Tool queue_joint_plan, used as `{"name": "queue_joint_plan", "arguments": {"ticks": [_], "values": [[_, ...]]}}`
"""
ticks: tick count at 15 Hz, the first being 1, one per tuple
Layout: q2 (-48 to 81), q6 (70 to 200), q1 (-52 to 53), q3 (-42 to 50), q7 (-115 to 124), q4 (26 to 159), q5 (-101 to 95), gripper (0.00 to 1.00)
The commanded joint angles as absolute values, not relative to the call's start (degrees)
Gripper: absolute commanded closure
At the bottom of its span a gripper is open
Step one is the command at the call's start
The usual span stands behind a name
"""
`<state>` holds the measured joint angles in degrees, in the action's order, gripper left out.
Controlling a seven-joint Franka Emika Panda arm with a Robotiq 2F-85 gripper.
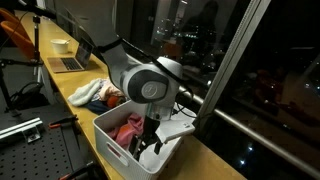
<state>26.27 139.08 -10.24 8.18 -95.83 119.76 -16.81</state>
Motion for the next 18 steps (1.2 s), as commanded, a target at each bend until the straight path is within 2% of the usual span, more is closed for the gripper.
{"name": "queue_joint_plan", "arguments": {"ticks": [1, 11, 18], "values": [[27.26, 138.55, -10.70, 7.25, -95.08, 117.84, -17.84, 0.00], [32.17, 133.94, -11.05, 6.74, -95.90, 110.08, -17.68, 0.00], [35.87, 135.87, -14.10, 9.45, -96.48, 114.66, -20.58, 0.00]]}}
